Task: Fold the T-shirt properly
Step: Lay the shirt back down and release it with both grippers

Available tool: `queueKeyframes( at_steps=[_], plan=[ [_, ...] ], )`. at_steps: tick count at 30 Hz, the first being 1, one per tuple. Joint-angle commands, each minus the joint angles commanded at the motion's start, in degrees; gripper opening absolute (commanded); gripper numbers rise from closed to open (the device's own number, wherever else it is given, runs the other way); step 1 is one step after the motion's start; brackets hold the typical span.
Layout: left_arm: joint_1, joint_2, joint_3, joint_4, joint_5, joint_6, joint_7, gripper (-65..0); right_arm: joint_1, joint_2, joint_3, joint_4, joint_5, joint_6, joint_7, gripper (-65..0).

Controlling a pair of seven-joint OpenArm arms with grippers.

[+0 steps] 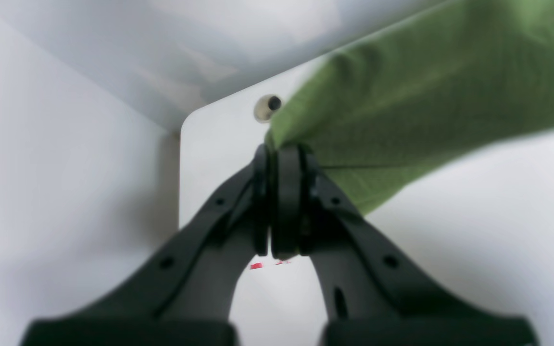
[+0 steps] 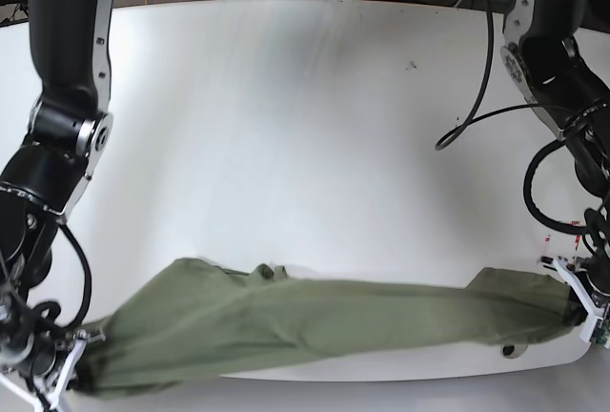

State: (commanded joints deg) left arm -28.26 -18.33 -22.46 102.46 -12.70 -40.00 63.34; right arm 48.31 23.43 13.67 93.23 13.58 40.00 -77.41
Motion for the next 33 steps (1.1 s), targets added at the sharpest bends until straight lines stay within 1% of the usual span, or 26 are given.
queueKeyframes(
  at_steps=[1, 2, 6, 9, 12, 13, 16, 19, 22, 24, 28, 33],
  plan=[
    [2.81, 0.0, 0.0, 0.0, 0.0, 0.0, -1.32, -65.0, -3.96, -0.26, 1.58, 1.41, 0.0, 0.0, 0.0, -65.0],
    [4.4, 0.0, 0.0, 0.0, 0.0, 0.0, -2.02, -65.0, -5.98, -0.88, 2.29, 2.02, 0.09, 0.0, 0.0, -65.0],
    [12.75, -0.09, -0.44, 0.18, 0.0, 0.0, -4.04, -65.0, -17.14, -3.25, 6.59, 6.07, 1.32, 0.0, 0.0, -65.0],
    [16.7, -0.26, -1.05, -0.26, 0.0, 0.0, -6.33, -65.0, -23.03, -3.96, 8.7, 7.12, 2.37, 0.0, 0.0, -65.0],
    [21.63, -0.44, -1.67, -0.88, 0.0, 0.0, -8.62, -65.0, -28.13, -5.98, 10.2, 7.74, 3.34, 0.0, 0.0, -65.0],
    [24.09, -0.53, -2.2, -1.14, 0.0, 0.0, -9.49, -65.0, -31.65, -6.59, 11.43, 8.79, 3.52, 0.0, 0.0, -65.0],
    [27.96, -0.53, -4.04, -1.85, 0.0, 0.0, -10.02, -65.0, -37.19, -7.74, 13.71, 10.29, 3.6, 0.0, 0.09, -65.0],
    [30.42, -0.62, -4.75, -3.34, 0.0, 0.0, -10.11, -65.0, -41.14, -8.88, 14.33, 10.73, 3.43, 0.0, 0.09, -65.0],
    [32.79, -2.46, -4.92, -4.92, 0.18, 0.0, -10.11, -65.0, -45.63, -8.97, 14.68, 10.81, 3.52, 0.0, 0.09, -65.0],
    [33.76, -3.08, -4.92, -6.42, 0.09, 0.0, -10.11, -65.0, -47.65, -9.05, 15.74, 10.81, 3.43, 0.0, 0.26, -65.0],
    [34.37, -4.04, -4.92, -9.85, 0.26, 0.0, -10.2, -65.0, -51.87, -9.32, 16.7, 10.81, 3.6, 0.0, 2.2, -65.0],
    [35.87, -5.1, -5.89, -12.75, 0.26, 0.0, -10.29, -65.0, -54.33, -9.32, 16.7, 10.55, 3.52, 0.0, 3.78, -65.0]
  ],
)
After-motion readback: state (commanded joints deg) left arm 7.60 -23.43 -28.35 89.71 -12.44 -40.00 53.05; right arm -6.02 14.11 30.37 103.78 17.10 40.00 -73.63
